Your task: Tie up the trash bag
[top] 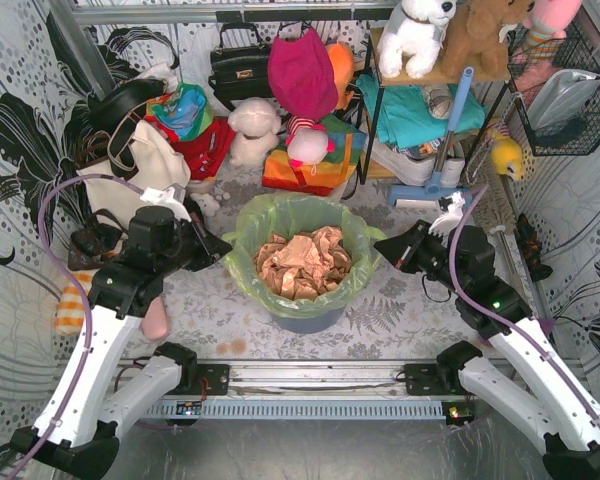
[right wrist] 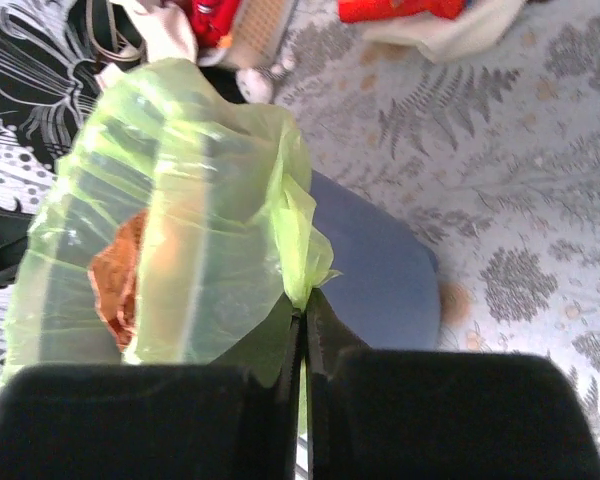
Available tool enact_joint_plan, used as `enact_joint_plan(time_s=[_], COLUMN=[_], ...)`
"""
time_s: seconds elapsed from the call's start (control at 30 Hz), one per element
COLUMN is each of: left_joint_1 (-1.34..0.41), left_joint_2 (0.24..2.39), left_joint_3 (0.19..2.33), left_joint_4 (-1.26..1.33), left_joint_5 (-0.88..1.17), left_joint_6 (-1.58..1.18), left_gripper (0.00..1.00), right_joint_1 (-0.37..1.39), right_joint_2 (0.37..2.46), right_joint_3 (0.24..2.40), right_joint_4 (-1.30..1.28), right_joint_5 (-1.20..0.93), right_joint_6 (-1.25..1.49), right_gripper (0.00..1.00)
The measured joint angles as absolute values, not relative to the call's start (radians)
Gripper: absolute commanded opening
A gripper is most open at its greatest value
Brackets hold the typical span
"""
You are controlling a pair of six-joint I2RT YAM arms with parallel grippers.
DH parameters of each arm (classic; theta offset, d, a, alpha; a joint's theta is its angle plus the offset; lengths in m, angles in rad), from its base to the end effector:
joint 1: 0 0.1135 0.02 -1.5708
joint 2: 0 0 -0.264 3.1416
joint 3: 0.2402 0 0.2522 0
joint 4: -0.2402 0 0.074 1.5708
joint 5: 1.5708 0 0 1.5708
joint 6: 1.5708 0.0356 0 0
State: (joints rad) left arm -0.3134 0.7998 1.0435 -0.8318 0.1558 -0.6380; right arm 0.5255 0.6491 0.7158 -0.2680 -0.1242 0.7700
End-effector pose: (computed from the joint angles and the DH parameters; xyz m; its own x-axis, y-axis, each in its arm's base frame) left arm 0.1411 -0.0515 0.3596 -0.6785 -0.3986 -0.6171 0.0290 0.8248 -0.5647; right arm 0.1338 0.0827 0.3274 -0.5438 0.4832 -0.6862 -0.3123 0.6424 0.6999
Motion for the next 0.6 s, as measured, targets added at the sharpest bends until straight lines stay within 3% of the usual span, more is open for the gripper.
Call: enact_joint_plan(time_s=[0.6], left_joint_1=[-0.314], left_joint_2=[0.85], left_joint_3=[1.236], left_joint_4=[-0.856], left_joint_5=[0.249], left_joint_6=[-0.662], left_gripper=[0.0], right_joint_1=[0.525], right_joint_2=[0.683], right_joint_3=[0.817], right_joint_4=[-0.132], right_joint_5=[-0.226], right_joint_6=[0.72], right_gripper=[0.0])
